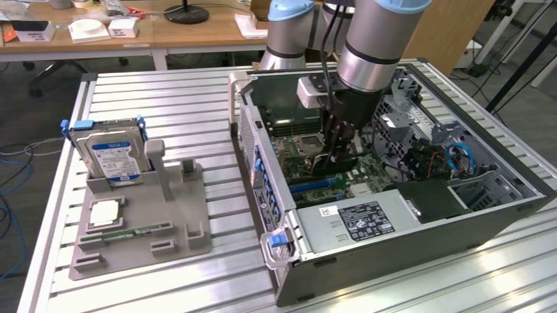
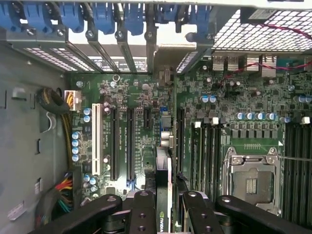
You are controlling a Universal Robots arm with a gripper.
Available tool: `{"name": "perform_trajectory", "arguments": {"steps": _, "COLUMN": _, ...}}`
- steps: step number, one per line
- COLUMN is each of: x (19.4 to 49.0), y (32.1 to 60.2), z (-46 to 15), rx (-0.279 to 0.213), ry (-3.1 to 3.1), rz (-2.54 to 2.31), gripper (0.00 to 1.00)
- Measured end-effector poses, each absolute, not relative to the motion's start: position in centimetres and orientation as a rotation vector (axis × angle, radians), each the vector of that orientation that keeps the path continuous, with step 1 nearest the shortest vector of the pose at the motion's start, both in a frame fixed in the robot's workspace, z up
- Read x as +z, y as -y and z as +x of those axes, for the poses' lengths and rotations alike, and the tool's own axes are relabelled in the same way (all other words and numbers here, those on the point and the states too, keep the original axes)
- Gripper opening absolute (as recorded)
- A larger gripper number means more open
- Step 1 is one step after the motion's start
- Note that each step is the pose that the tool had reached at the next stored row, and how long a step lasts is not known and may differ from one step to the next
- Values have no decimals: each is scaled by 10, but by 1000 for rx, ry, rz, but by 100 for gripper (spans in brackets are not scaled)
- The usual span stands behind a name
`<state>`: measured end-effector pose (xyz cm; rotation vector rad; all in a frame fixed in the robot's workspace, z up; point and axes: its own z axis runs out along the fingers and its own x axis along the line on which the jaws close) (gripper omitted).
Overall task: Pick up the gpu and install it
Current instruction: 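Insert the gpu into the slot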
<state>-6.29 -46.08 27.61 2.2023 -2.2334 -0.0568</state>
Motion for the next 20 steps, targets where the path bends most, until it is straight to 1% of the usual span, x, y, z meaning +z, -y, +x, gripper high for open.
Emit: {"name": "perform_trajectory", "arguments": {"steps": 20, "x": 262, "y": 460, "z": -76, "rx": -43, "ry": 2239, "rz": 2209, "gripper": 26}}
